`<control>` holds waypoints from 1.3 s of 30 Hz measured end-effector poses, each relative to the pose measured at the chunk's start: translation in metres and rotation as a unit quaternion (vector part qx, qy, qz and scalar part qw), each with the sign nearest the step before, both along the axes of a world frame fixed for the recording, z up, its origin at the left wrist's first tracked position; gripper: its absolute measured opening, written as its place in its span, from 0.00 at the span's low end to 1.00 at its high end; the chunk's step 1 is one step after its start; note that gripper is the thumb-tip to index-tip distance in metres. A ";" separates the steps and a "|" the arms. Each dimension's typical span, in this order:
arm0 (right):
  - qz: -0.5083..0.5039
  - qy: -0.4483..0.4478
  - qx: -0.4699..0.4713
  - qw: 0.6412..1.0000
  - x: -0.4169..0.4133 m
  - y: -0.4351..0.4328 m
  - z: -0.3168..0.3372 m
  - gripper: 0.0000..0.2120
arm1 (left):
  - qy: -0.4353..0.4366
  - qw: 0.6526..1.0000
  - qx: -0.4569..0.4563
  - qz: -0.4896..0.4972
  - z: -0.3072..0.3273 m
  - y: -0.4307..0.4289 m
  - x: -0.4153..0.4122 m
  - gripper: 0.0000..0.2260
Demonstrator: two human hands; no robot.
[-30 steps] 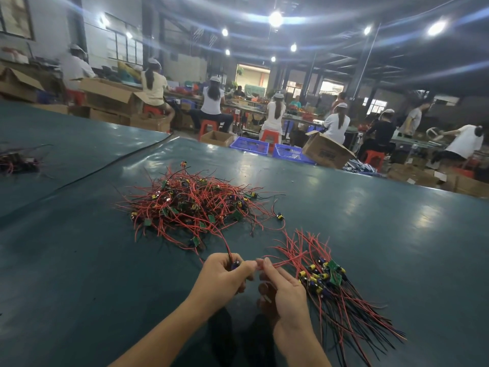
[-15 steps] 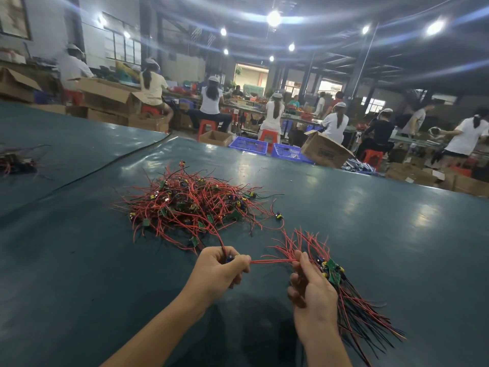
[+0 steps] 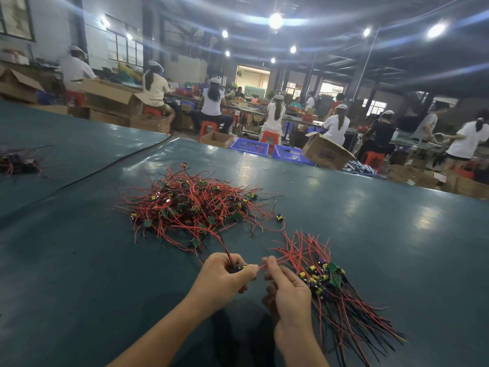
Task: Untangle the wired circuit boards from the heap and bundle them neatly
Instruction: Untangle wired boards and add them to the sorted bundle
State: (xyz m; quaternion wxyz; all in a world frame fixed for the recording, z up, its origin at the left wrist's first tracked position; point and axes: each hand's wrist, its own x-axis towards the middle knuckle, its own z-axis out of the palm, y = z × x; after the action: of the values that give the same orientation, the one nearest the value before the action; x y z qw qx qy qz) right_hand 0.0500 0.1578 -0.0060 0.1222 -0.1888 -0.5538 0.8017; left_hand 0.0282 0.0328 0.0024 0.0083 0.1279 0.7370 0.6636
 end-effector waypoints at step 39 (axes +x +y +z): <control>0.199 0.045 -0.221 0.954 0.010 0.024 0.010 0.33 | -0.223 0.949 0.222 0.030 0.002 -0.024 -0.017 0.23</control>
State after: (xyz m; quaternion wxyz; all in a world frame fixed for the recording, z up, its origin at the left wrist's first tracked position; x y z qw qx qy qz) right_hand 0.0604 0.1819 0.0043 -0.0592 -0.0608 -0.3832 0.9198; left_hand 0.0110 0.0089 0.0049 0.1241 -0.0465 0.5537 0.8221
